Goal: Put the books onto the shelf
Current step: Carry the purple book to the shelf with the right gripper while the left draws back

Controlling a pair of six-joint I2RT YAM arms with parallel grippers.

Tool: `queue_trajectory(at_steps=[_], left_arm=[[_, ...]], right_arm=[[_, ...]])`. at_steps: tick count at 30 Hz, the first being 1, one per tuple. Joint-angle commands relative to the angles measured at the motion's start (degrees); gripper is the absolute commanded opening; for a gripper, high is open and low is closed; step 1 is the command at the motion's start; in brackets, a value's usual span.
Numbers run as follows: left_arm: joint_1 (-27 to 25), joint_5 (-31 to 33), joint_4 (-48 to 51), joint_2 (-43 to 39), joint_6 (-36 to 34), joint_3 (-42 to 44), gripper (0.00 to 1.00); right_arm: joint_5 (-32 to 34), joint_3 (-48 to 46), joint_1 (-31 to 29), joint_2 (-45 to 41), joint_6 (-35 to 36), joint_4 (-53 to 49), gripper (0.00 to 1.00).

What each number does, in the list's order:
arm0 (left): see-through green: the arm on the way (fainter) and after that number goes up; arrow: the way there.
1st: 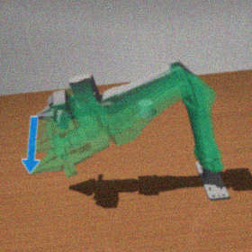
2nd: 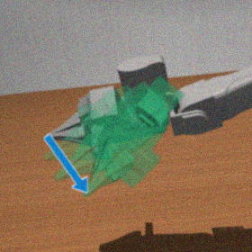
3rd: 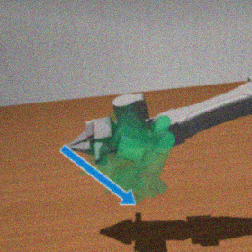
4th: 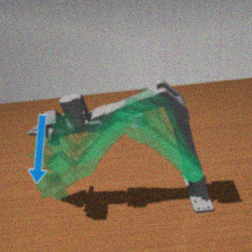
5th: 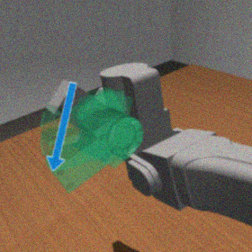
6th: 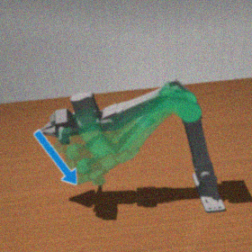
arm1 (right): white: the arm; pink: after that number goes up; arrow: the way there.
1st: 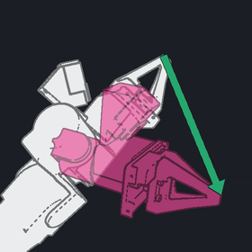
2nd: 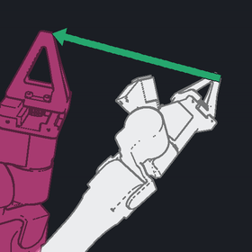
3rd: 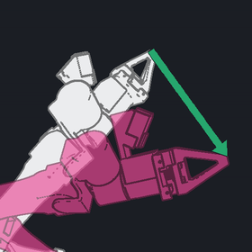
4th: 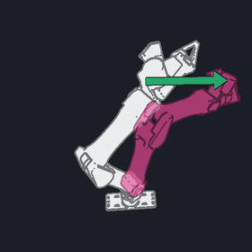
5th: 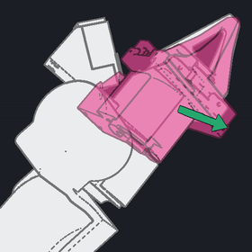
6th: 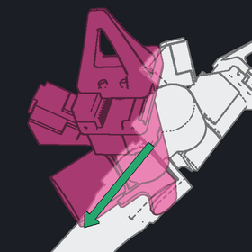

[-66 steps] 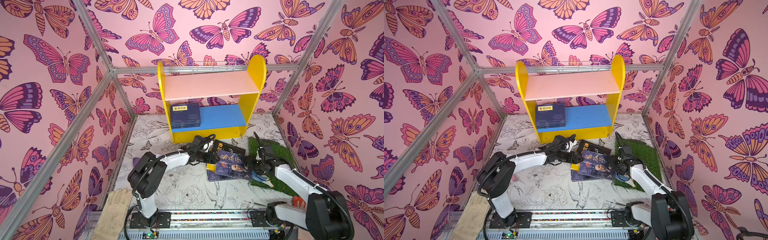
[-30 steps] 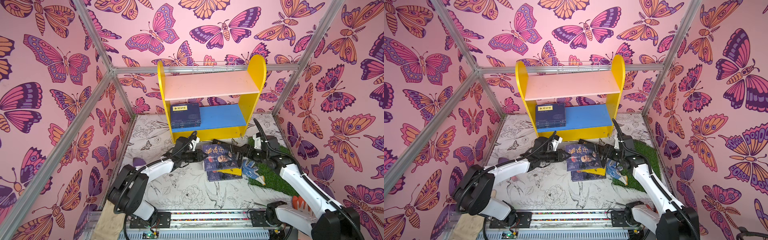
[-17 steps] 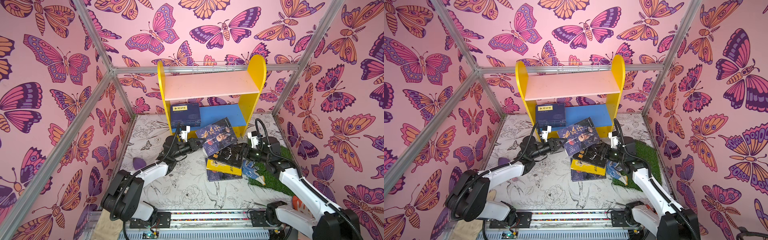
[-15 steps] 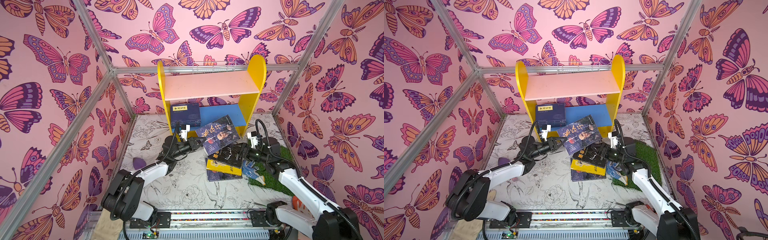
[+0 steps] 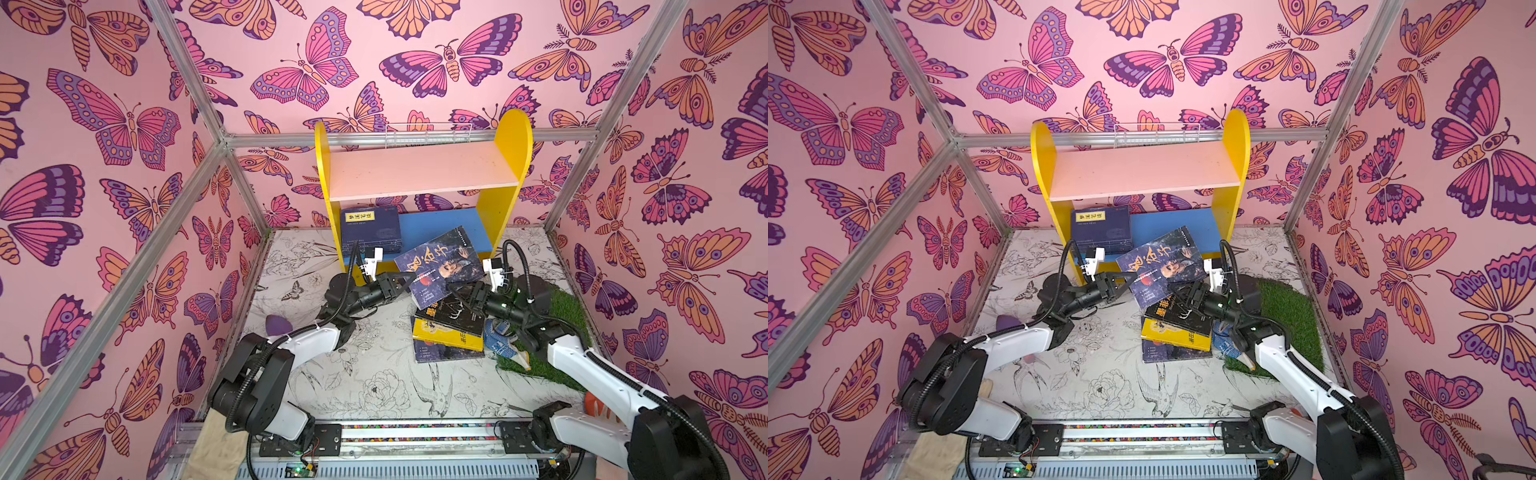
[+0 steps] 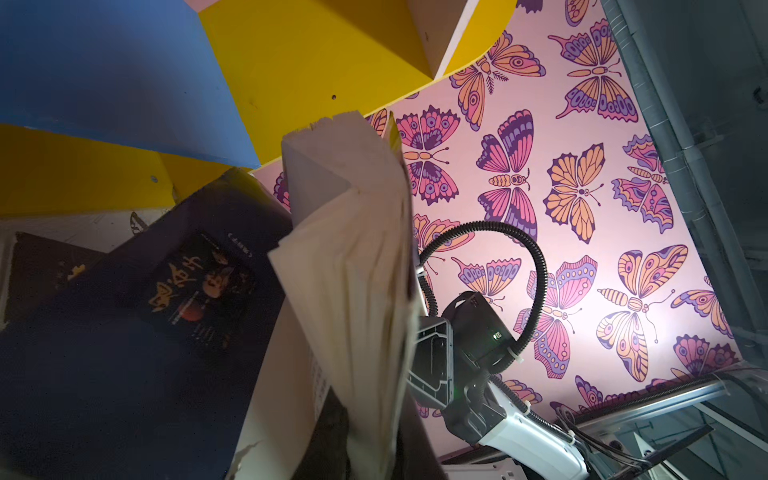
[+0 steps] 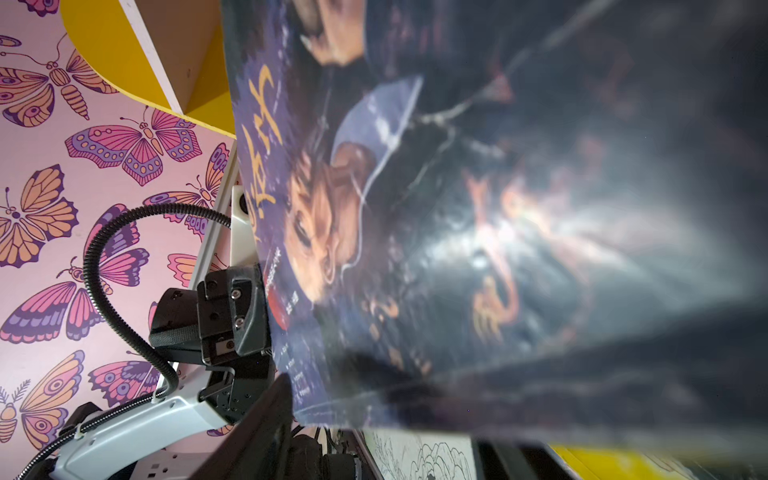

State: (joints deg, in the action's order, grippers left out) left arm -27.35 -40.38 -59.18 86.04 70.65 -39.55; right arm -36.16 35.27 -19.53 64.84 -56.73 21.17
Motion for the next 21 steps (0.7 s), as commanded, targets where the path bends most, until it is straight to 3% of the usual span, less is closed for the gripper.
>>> queue_trajectory(at_steps=[1,5,8,10,12,13,17,21], left_arm=[[-0.41,-1.50,-10.28,0.99,2.06,-0.97,0.00],[-0.81,-2.21,-11.14,1.69,2.60,-1.14,0.00],[-0.95,-2.60,-10.35,1.61,2.13,-0.84,0.00],[-0.86,-2.23,-7.76,0.94,0.92,-0.54,0.17],[-0.86,-1.29,-2.70,-0.71,-1.84,-0.29,0.53],[-0.86,-0.40,0.47,-1.82,-3.49,-0.25,0.60],[-0.77,11.28,20.23,-9.80,-12.85,1.85,0.71],[-0.77,30.98,40.29,-20.82,-16.42,5.51,0.74]], right_arm=[[3.61,2.55,-1.19,1.63,-3.23,6.96,0.62],[5.95,2.39,-1.97,3.01,-5.96,12.26,0.54],[7.69,2.52,-2.00,2.85,-6.63,13.85,0.31],[8.92,3.05,-2.00,1.94,-5.44,12.10,0.15],[10.19,3.84,-2.00,0.81,-3.50,9.60,0.07],[10.87,4.17,-2.01,0.28,-2.64,8.28,0.05],[14.70,5.60,-1.77,-1.47,0.00,4.98,0.01],[16.72,6.76,-0.75,-0.96,0.93,6.42,0.00]])
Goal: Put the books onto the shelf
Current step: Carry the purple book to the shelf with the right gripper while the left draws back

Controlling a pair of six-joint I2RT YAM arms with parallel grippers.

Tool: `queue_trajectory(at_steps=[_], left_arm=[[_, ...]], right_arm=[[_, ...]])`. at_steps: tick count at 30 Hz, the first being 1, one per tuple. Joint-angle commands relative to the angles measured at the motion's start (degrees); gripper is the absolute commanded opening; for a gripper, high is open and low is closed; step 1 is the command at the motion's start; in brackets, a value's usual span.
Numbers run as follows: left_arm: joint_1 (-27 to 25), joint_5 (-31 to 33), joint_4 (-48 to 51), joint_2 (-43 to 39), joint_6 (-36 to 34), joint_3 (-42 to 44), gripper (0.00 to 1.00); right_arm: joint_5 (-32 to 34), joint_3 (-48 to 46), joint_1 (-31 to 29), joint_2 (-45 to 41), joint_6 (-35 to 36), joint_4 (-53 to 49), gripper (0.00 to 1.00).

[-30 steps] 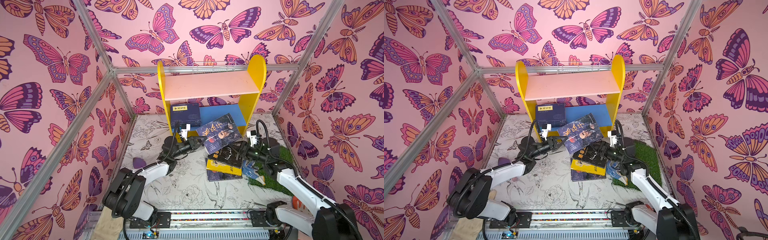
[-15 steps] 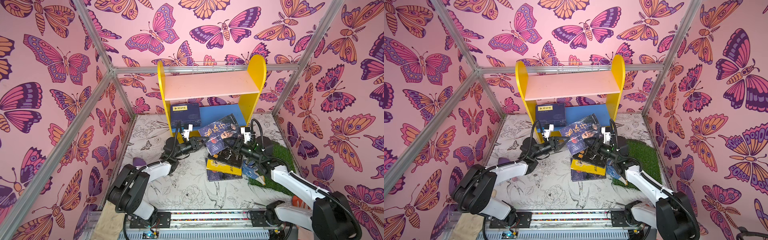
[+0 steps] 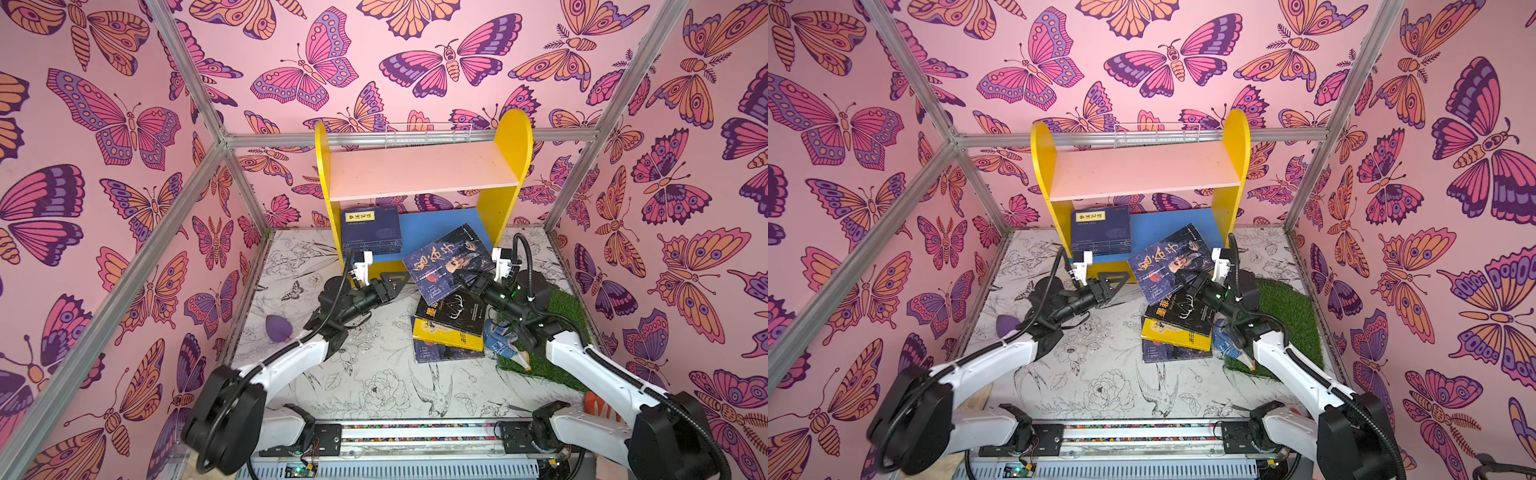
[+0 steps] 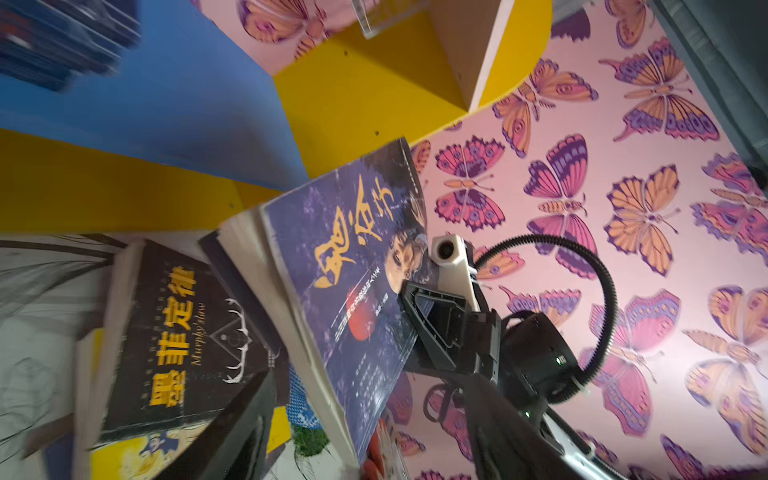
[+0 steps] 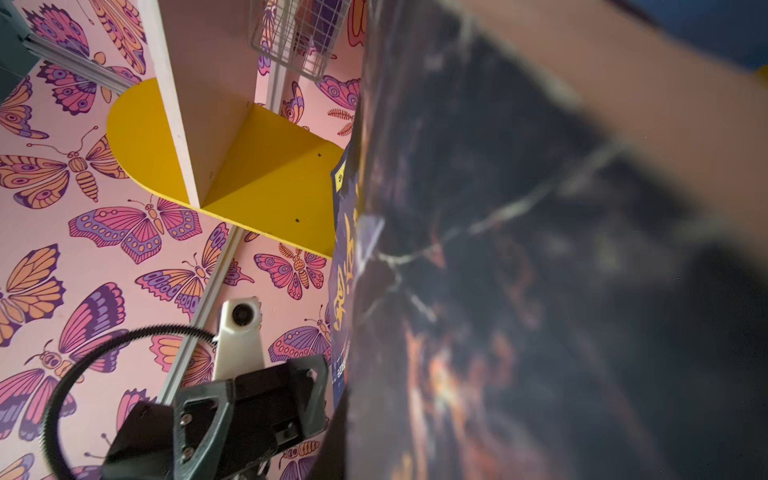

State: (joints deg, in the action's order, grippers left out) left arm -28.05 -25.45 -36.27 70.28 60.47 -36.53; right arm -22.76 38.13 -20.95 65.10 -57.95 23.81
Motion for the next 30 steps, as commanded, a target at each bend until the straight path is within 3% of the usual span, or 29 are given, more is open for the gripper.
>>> queue_trajectory(at_steps=[1,3,5,15,23,26,28,30], left_arm=[[-0.07,20.34,22.17,-7.24,-6.16,3.12,0.74],[-0.07,27.98,32.53,-11.34,-6.16,3.87,0.74],[-0.07,30.80,37.76,-14.19,-6.97,4.71,0.74],[0.02,30.68,41.15,-19.89,-4.56,10.59,0.74],[0.10,29.77,42.19,-20.00,-6.24,9.97,0.74],[0.10,29.43,42.34,-20.40,-5.73,10.25,0.74],[0.10,29.50,42.40,-20.86,-5.46,10.57,0.74],[0.10,29.67,42.59,-21.25,-5.36,10.82,0.74]], right_arm=[[3.72,4.25,0.90,-0.88,2.48,4.52,0.00],[4.83,5.54,1.18,0.23,3.34,5.11,0.00],[6.02,7.52,1.28,1.89,4.58,4.93,0.00],[11.48,18.41,1.36,17.92,6.48,12.77,0.00],[19.67,26.20,1.49,32.96,-2.06,18.12,0.01],[22.51,28.67,1.62,35.69,-3.28,15.45,0.02],[23.65,30.09,1.88,36.46,-3.69,12.65,0.07],[24.62,31.95,1.97,36.69,-4.59,7.69,0.25]])
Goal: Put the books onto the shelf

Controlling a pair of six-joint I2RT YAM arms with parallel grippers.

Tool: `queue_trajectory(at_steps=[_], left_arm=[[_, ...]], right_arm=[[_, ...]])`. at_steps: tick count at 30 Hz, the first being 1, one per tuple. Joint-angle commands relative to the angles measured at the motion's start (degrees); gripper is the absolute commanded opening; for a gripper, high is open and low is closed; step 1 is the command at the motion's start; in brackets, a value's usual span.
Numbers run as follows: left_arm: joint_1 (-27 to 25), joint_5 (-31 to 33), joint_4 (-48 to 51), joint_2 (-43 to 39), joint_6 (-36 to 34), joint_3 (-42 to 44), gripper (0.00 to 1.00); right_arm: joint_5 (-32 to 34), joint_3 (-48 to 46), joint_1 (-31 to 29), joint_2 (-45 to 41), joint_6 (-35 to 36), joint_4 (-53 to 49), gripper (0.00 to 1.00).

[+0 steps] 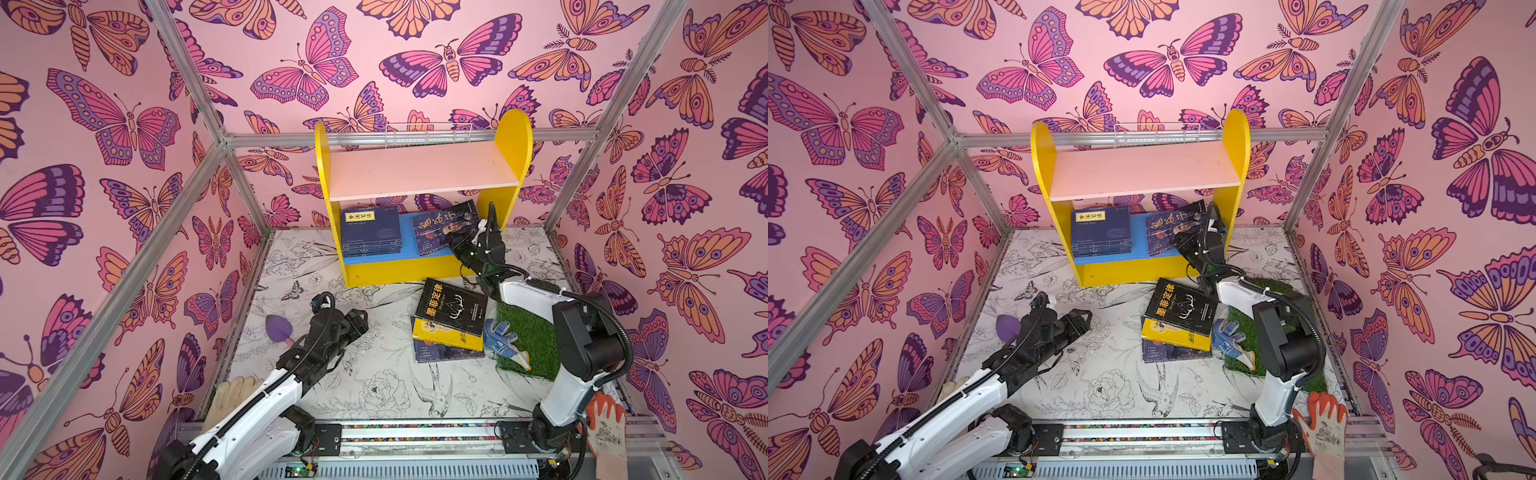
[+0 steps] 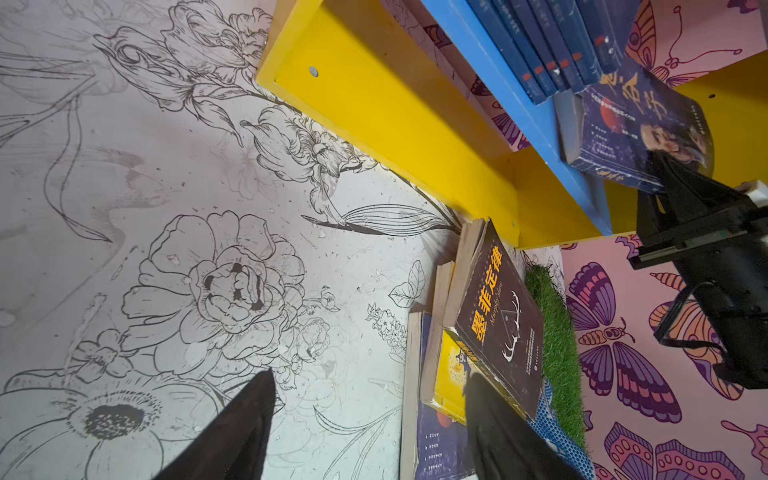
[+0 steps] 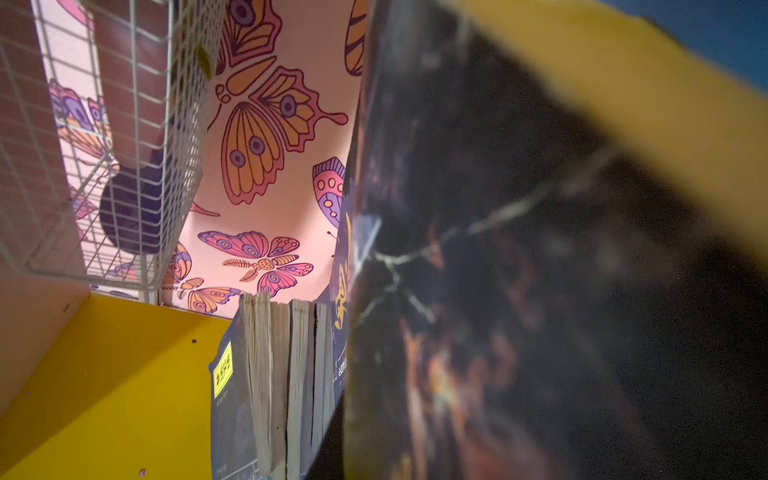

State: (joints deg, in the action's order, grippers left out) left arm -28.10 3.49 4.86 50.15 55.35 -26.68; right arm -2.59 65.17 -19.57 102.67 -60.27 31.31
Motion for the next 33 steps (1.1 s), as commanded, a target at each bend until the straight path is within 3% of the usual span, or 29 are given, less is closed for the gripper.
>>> queue_trajectory(at_steps=[1,4,11,25,33], left_arm=[[0.19,0.80,1.54,-1.39,-0.25,0.95,0.74],[0.15,0.91,1.55,-1.35,-0.26,1.02,0.74],[0.15,0.12,1.47,0.76,-0.07,-0.11,0.74],[0.15,-1.27,0.52,2.72,-0.60,-0.81,0.74],[0.15,-2.26,-0.25,4.82,-2.16,-1.79,0.74]], right_arm=[[5.05,5.66,0.67,-0.96,-2.62,-2.57,0.38],[5.51,7.87,0.76,-1.26,-3.35,-11.00,0.54],[8.34,10.61,1.70,-2.22,-0.61,-29.01,0.58],[-1.01,5.28,5.21,-2.70,-0.40,-26.02,0.58],[-2.76,6.56,5.81,-5.41,4.58,-31.98,0.72]])
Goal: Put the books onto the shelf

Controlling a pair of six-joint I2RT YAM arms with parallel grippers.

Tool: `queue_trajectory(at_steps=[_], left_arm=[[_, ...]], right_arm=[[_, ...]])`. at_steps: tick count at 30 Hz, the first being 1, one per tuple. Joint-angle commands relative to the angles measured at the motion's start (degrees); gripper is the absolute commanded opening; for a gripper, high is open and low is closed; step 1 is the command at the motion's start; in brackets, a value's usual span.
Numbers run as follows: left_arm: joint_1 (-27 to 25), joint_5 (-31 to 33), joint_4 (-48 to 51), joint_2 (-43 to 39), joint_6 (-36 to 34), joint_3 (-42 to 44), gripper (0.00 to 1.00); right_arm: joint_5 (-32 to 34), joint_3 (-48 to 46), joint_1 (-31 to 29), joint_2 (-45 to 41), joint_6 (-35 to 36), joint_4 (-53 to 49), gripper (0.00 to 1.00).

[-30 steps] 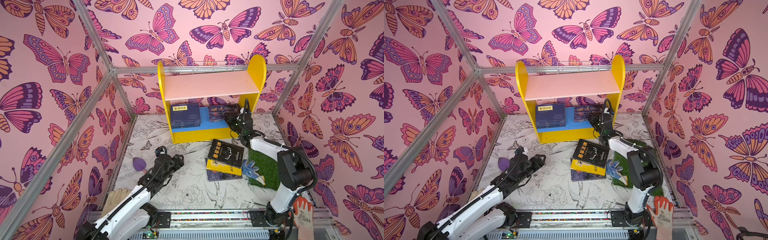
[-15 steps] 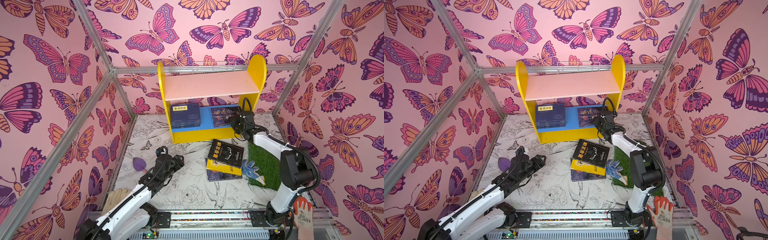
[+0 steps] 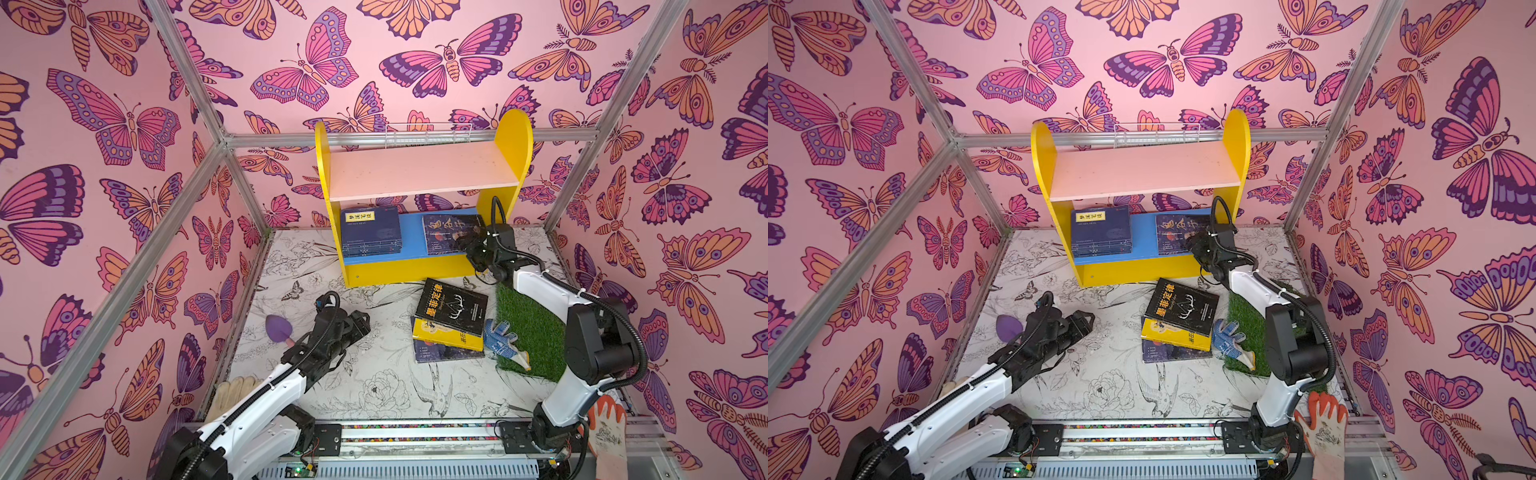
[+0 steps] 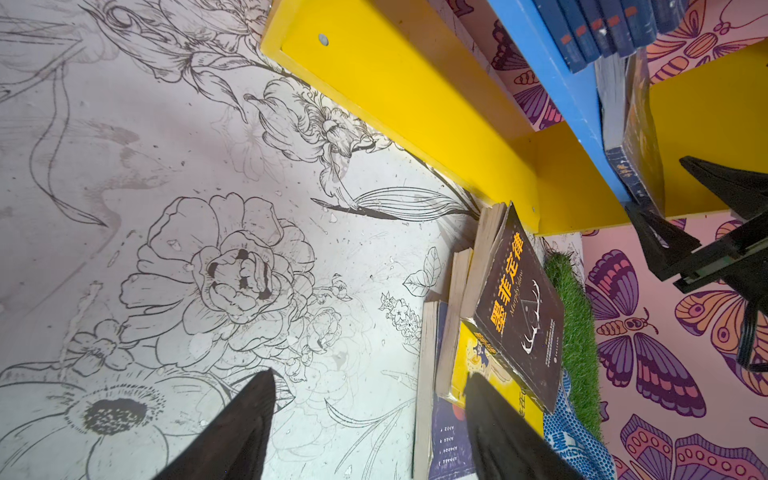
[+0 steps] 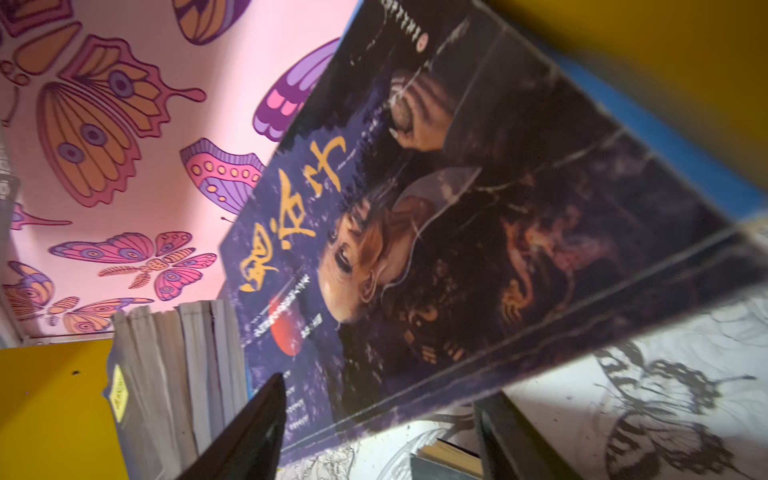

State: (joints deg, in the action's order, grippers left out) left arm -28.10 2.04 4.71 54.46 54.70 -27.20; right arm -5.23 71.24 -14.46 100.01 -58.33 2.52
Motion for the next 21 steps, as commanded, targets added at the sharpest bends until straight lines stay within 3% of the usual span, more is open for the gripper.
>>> queue_trajectory(at_steps=[1,11,16,21], left_arm=[[0.15,-0.97,-0.23,0.80,-1.76,-1.36,0.74],[-2.75,-1.85,-0.84,7.79,-9.43,-4.76,0.75],[-5.59,-4.02,-2.49,17.23,-13.83,-10.57,0.75],[-7.81,-8.39,-4.00,30.96,-17.01,-18.86,0.75]], right_arm=[[0.61,-0.37,0.74,-3.61,3.10,-3.69,0.74],[6.43,-10.20,1.11,-17.03,9.91,-10.58,0.74],[1.28,-18.22,1.13,-22.23,11.90,-15.95,0.71],[-1.39,-28.53,1.16,-25.72,9.43,-14.30,0.69]])
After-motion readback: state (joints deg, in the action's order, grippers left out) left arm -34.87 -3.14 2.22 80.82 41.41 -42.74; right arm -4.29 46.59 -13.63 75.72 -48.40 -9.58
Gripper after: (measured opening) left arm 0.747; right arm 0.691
